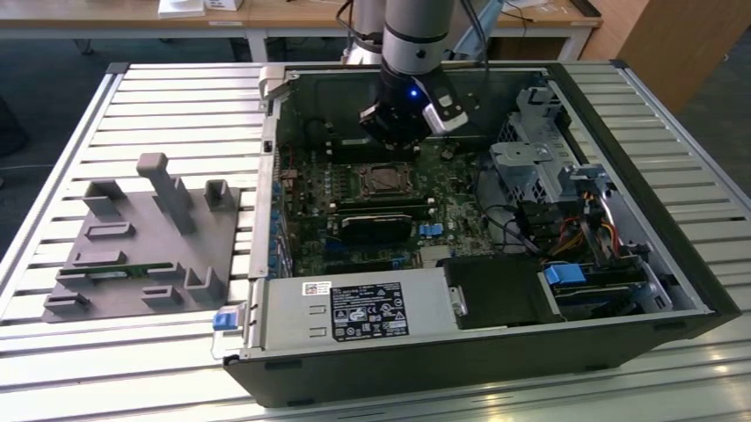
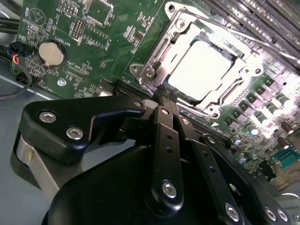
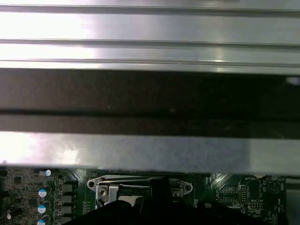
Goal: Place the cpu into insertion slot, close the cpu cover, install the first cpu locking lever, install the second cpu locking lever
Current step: 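Install the second cpu locking lever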
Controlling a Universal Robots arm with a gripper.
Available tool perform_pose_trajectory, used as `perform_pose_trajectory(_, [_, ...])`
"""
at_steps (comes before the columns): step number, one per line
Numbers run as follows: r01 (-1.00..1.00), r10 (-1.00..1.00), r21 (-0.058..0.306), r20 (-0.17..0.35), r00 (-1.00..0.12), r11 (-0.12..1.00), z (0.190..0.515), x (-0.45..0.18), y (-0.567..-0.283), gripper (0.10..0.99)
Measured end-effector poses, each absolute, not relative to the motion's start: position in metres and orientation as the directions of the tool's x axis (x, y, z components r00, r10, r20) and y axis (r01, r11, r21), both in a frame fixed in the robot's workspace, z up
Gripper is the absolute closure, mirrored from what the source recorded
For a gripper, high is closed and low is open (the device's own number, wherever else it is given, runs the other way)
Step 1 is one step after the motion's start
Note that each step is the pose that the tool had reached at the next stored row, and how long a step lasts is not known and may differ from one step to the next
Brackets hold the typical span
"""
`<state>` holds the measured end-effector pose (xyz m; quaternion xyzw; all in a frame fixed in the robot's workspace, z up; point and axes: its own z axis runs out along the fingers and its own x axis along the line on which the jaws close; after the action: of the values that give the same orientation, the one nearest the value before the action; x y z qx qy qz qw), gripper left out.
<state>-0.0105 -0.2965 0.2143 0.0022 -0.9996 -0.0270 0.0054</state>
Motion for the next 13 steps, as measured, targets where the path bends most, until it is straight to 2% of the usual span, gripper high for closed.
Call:
perform_pose_trajectory(8, [-0.004, -0.005, 0.054, 0.011, -1.000, 0.999, 0.213, -0.011, -0.317, 0.980])
perform_pose_trajectory(13, [-0.004, -0.005, 0.054, 0.011, -1.000, 0.999, 0.218, -0.011, -0.318, 0.980])
